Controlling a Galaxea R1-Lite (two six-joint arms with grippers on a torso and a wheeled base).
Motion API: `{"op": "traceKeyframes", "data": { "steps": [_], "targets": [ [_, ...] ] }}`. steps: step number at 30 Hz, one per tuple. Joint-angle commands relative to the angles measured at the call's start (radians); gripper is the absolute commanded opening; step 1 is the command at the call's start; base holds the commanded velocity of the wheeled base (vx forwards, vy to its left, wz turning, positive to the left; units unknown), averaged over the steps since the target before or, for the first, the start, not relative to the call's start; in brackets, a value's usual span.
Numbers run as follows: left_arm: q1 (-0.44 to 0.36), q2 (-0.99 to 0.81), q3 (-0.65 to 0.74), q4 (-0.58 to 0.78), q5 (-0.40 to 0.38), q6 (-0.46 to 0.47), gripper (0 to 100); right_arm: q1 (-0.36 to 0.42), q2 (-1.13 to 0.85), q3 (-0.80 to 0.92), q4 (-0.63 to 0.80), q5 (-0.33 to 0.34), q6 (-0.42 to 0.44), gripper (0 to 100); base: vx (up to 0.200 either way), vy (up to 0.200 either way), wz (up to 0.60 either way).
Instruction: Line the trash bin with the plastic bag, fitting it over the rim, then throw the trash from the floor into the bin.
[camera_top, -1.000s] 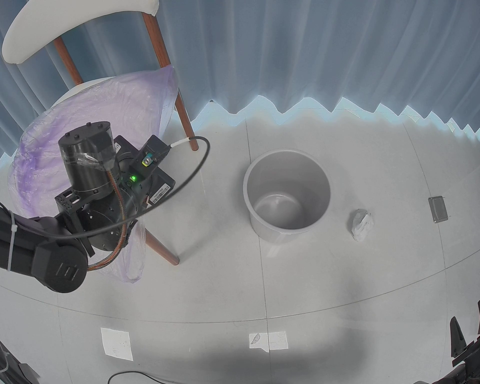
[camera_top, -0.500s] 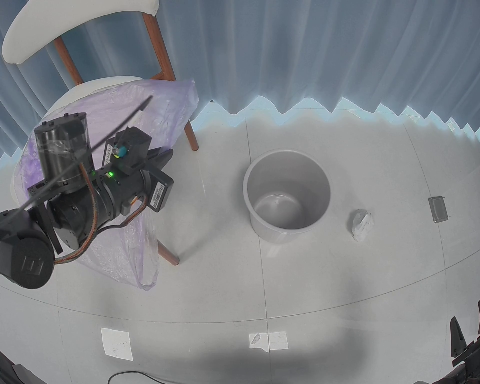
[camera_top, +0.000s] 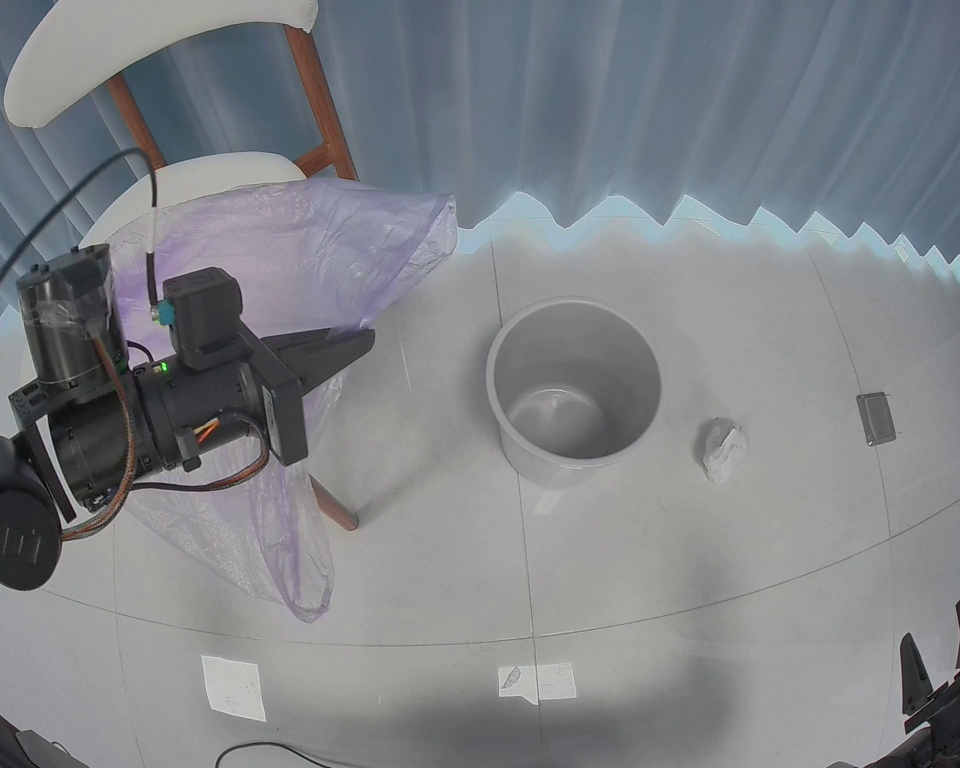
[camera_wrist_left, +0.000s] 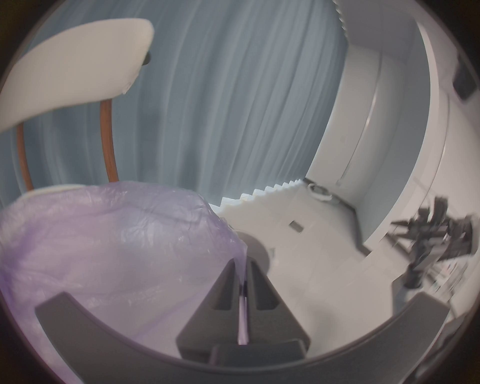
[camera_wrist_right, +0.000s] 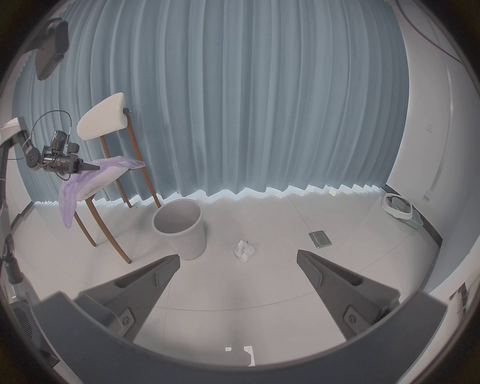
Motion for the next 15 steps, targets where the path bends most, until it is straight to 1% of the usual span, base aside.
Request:
{"op": "traceKeyframes", "data": {
  "steps": [1,3,4,5,7,8,10,15],
  "targets": [
    [0.012,-0.081,0.013,-0.003,-0.053,-0.134,0,0.000,-0.015,0.018,0.001,0.000,0.000,100,0.000,0.000,0.00],
    [0.000,-0.093,0.010,-0.020,-0.058,-0.201,0,0.000,-0.015,0.018,-0.001,0.000,0.000,100,0.000,0.000,0.00],
    [-0.002,-0.095,0.010,-0.023,-0.060,-0.206,0,0.000,-0.015,0.018,-0.001,0.000,0.000,100,0.000,0.000,0.00],
    [0.012,-0.102,0.015,-0.066,-0.066,-0.239,0,0.000,-0.015,0.018,-0.001,0.000,0.000,100,0.000,0.000,0.00],
    [0.002,-0.102,0.029,-0.150,-0.066,-0.244,0,0.000,-0.015,0.018,-0.001,0.000,0.000,100,0.000,0.000,0.00],
    [0.002,-0.102,0.032,-0.158,-0.066,-0.245,0,0.000,-0.015,0.018,-0.001,0.000,0.000,100,0.000,0.000,0.00],
    [0.011,-0.098,0.093,-0.274,-0.090,-0.249,0,0.000,-0.015,0.018,-0.001,0.000,0.000,100,0.000,0.000,0.00],
    [0.066,-0.102,0.162,-0.310,-0.175,-0.242,0,0.000,-0.015,0.018,-0.001,0.000,0.000,100,0.000,0.000,0.00]
  ]
}}
